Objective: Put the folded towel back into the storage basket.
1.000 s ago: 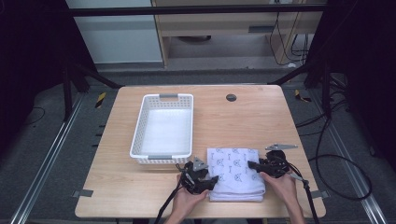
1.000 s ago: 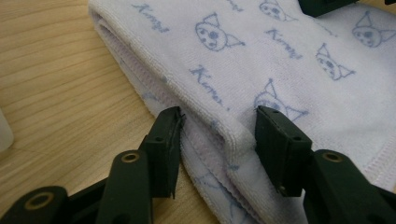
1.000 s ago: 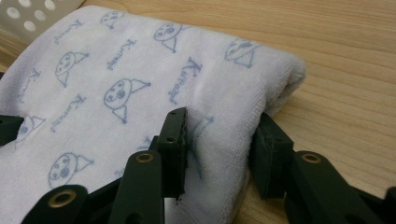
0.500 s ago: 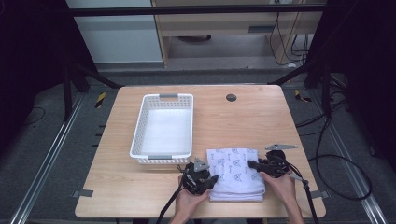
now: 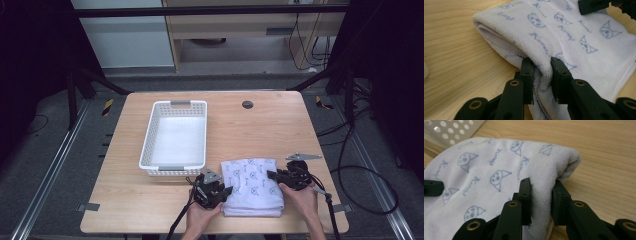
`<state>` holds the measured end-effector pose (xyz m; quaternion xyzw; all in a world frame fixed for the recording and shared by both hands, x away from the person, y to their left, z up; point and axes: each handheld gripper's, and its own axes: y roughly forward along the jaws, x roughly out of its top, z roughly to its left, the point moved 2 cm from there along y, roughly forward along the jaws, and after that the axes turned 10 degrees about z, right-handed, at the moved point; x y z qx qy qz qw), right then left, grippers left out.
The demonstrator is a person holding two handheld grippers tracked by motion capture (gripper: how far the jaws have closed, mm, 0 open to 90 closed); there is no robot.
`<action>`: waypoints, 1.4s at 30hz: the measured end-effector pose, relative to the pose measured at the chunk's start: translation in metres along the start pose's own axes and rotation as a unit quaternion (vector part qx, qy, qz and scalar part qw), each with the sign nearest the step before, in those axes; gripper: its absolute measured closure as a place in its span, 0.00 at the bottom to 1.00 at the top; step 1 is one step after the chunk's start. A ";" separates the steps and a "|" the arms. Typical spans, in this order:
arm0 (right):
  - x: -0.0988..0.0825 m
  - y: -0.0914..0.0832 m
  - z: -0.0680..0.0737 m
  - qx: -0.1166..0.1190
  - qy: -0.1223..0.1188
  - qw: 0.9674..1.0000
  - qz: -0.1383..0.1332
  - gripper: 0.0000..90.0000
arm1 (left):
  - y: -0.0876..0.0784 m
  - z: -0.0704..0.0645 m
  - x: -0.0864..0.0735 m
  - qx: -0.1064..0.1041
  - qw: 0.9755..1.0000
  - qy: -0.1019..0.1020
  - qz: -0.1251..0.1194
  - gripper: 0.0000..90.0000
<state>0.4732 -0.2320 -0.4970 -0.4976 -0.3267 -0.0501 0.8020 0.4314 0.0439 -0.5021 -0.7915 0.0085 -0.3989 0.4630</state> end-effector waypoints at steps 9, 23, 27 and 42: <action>0.002 -0.013 0.008 0.009 -0.010 1.000 -0.019 0.82 | -0.011 -0.004 0.003 0.002 1.000 0.009 -0.014 0.81; 0.010 -0.032 0.019 0.009 -0.029 0.998 -0.051 0.82 | -0.030 -0.009 0.011 0.005 0.999 0.023 -0.030 0.81; 0.012 -0.036 0.021 0.007 -0.032 0.998 -0.058 0.82 | -0.035 -0.011 0.014 0.006 0.999 0.030 -0.034 0.81; 0.021 -0.048 0.033 0.006 -0.051 0.995 -0.088 0.82 | -0.055 -0.012 0.021 0.013 0.998 0.042 -0.049 0.81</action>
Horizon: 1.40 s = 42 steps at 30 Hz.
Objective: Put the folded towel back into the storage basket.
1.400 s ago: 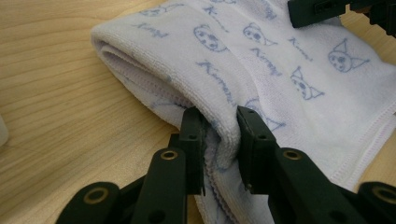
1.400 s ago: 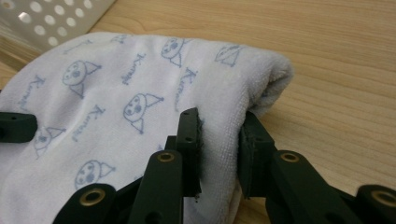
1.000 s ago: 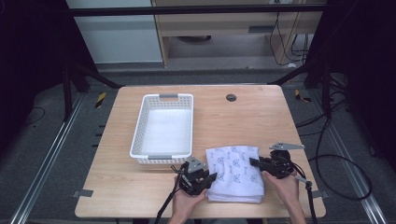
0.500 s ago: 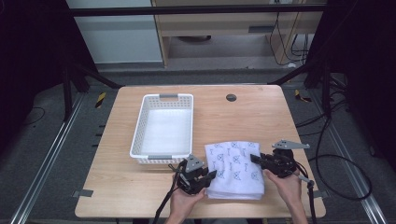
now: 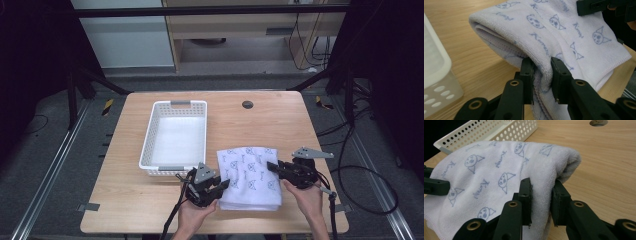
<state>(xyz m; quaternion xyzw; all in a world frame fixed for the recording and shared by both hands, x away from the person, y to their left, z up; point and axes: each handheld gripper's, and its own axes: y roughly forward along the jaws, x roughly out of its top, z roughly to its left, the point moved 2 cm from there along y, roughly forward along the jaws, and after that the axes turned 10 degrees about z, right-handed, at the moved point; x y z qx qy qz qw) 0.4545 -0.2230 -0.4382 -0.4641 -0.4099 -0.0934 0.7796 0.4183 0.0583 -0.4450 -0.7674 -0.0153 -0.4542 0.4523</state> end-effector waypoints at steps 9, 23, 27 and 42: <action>0.007 -0.004 0.005 -0.002 -0.007 1.000 -0.012 0.82 | -0.009 0.002 0.005 0.002 1.000 0.002 -0.010 0.81; 0.027 -0.006 0.020 -0.004 -0.025 0.999 -0.025 0.82 | -0.029 0.010 0.012 0.012 1.000 0.004 -0.027 0.81; 0.037 -0.008 0.026 -0.002 -0.029 0.999 -0.034 0.82 | -0.036 0.013 0.014 0.015 0.999 0.004 -0.035 0.81; 0.063 -0.003 0.048 0.003 -0.047 0.998 -0.051 0.82 | -0.064 0.030 0.018 0.031 0.998 0.004 -0.057 0.81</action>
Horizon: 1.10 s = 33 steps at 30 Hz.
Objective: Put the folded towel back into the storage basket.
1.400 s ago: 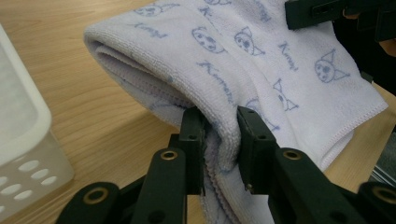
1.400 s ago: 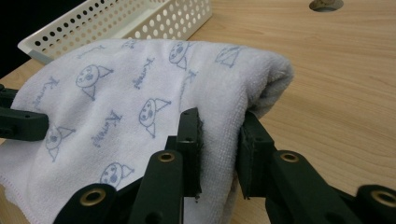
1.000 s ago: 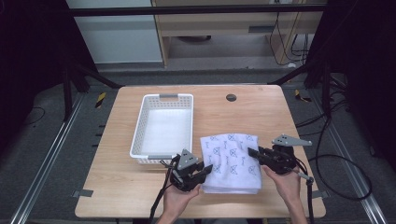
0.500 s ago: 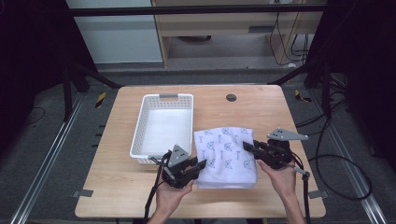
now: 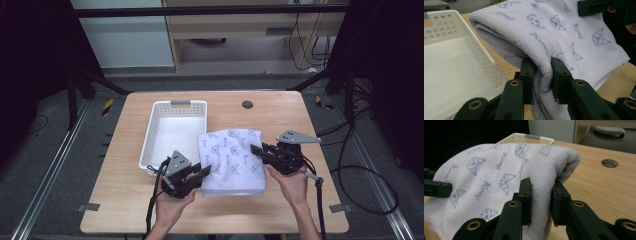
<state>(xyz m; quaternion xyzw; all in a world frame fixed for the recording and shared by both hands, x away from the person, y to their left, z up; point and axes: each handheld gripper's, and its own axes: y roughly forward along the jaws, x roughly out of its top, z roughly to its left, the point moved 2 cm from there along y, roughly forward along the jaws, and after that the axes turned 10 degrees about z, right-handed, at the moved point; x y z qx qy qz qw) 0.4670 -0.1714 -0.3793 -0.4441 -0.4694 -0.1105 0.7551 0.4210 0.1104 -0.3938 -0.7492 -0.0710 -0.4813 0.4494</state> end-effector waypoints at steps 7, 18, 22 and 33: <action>0.012 0.003 0.008 0.001 -0.008 1.000 -0.004 0.82 | -0.009 0.009 0.002 0.004 1.000 -0.004 -0.007 0.81; 0.033 0.016 0.022 0.004 -0.018 1.000 -0.014 0.82 | -0.026 0.027 0.004 0.015 1.000 -0.015 -0.020 0.81; 0.040 0.021 0.027 0.003 -0.024 1.000 -0.015 0.82 | -0.030 0.034 0.005 0.018 0.999 -0.021 -0.023 0.81; 0.057 0.037 0.037 0.006 -0.032 0.999 -0.019 0.82 | -0.039 0.050 0.007 0.029 0.999 -0.032 -0.031 0.81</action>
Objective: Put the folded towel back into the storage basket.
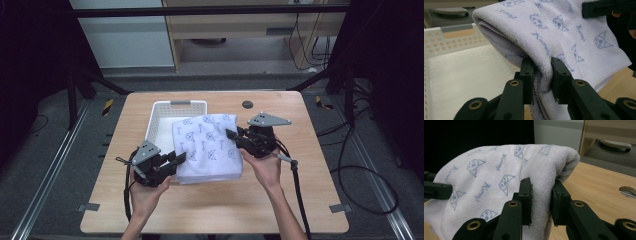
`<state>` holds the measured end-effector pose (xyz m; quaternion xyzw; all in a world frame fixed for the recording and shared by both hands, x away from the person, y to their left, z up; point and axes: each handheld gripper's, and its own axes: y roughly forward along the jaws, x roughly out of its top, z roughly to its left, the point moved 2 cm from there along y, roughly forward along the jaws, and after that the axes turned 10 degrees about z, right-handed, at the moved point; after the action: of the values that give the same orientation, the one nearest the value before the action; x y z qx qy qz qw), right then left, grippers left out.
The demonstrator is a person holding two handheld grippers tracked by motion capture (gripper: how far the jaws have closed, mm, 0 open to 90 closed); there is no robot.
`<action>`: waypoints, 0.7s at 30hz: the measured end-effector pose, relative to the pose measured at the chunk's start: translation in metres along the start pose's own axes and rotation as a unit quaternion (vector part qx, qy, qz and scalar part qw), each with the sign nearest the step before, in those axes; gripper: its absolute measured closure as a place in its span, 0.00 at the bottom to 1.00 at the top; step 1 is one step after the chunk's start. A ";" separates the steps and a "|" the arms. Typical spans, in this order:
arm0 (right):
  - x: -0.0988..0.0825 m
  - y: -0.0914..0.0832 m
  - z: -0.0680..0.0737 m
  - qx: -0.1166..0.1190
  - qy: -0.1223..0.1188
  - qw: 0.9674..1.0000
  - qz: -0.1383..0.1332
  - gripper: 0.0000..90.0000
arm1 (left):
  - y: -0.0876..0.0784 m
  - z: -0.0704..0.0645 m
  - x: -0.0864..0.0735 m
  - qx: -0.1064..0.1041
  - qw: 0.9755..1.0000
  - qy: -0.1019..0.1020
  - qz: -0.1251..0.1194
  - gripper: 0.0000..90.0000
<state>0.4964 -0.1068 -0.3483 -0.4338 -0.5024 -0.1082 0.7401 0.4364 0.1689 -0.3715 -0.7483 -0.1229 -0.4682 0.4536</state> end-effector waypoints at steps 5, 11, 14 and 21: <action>0.006 0.005 0.003 0.001 -0.003 1.000 -0.003 0.82 | -0.005 0.009 0.002 0.003 1.000 -0.008 -0.006 0.81; 0.017 0.016 0.009 0.002 -0.006 1.000 -0.008 0.82 | -0.010 0.022 0.005 0.009 1.000 -0.019 -0.012 0.81; 0.019 0.019 0.010 0.005 -0.004 1.000 -0.011 0.82 | -0.011 0.026 0.006 0.011 1.000 -0.022 -0.013 0.81; 0.022 0.032 0.011 0.012 0.000 1.000 -0.013 0.82 | -0.012 0.036 0.007 0.019 0.999 -0.030 -0.013 0.81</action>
<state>0.5184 -0.0733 -0.3456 -0.4181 -0.5090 -0.1118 0.7441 0.4537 0.2027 -0.3645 -0.7517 -0.1551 -0.4486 0.4578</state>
